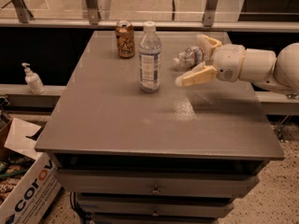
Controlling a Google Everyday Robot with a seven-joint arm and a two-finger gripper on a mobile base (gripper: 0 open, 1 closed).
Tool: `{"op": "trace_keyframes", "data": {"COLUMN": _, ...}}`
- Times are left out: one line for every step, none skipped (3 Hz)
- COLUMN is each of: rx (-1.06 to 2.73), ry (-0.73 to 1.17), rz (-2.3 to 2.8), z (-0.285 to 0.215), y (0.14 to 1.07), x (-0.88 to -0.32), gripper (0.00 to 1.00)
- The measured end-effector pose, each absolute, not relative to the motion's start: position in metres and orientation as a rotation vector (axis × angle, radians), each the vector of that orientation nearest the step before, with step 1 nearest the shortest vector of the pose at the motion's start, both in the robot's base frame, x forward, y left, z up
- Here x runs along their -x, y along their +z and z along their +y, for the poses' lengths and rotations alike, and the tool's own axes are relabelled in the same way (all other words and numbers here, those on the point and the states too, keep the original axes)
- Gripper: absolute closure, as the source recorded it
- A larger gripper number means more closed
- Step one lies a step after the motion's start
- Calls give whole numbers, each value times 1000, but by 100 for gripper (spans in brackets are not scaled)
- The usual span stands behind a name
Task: Place blue plastic bottle upright
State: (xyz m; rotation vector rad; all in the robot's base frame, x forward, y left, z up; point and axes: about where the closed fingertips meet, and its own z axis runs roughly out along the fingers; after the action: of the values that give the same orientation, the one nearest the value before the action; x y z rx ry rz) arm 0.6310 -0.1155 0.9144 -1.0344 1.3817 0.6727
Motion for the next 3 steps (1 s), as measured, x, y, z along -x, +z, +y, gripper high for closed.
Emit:
{"op": "trace_keyframes", "data": {"rx": 1035, "ry": 673, "rz": 1381, "z": -115, "y": 914, "x": -631, "gripper": 0}}
{"op": "trace_keyframes", "data": {"rx": 1033, "ry": 684, "rz": 1397, "z": -109, "y": 904, "x": -619, "gripper": 0}}
{"op": "trace_keyframes", "data": {"rx": 992, "ry": 691, "rz": 1432, "z": -133, "y": 891, "x": -588, "gripper": 0}}
